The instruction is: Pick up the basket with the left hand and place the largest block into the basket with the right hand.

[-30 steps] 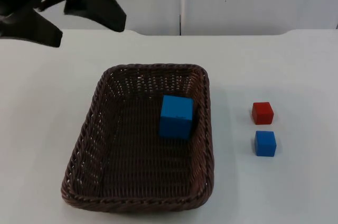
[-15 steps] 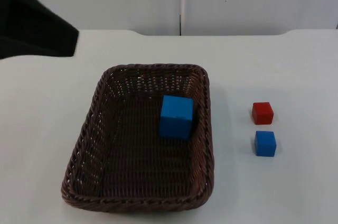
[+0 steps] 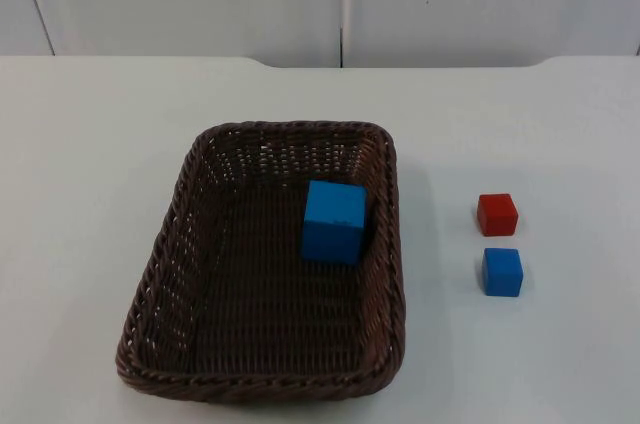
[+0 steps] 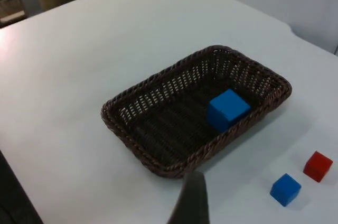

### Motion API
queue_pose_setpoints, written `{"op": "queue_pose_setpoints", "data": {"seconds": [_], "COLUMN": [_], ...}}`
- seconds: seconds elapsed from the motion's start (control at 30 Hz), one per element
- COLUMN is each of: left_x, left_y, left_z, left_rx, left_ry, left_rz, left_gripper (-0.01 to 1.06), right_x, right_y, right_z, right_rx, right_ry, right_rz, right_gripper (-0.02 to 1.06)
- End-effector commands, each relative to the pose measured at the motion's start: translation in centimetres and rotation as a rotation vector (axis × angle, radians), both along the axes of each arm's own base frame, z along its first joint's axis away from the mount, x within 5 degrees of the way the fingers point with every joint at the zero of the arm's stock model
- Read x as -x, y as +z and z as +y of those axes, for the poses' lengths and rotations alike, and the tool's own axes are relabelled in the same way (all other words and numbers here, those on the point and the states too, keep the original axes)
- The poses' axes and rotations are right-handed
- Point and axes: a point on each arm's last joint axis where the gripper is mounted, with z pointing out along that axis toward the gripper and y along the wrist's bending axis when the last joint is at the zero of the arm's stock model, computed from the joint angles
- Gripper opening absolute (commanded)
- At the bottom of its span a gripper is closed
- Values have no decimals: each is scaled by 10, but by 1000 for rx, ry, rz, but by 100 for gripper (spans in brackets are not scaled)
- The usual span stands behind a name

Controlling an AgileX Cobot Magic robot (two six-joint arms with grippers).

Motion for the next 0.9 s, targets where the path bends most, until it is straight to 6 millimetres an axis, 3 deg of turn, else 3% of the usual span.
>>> {"op": "queue_pose_setpoints", "data": {"seconds": [0.0,0.27,0.53,0.87], "left_x": [12,39,66,76], "left_y": [-3,-11,-19,-29], "left_z": [8,29,44,57], "left_rx": [-13,-68,-98,-189], "left_ry": [70,235,333,427], "left_rz": [4,5,-16,42], "left_gripper": [105,105,105,105], "right_x": [10,29,28,27], "right_y": [-9,-25,-36,-39], "right_z": [-11,-32,-38,-41], "right_rx": [-4,-52,20,67], "right_ry": [-9,-41,-100,-126], "right_rz": [-2,-1,106,118], "right_gripper": [66,66,66,66]}}
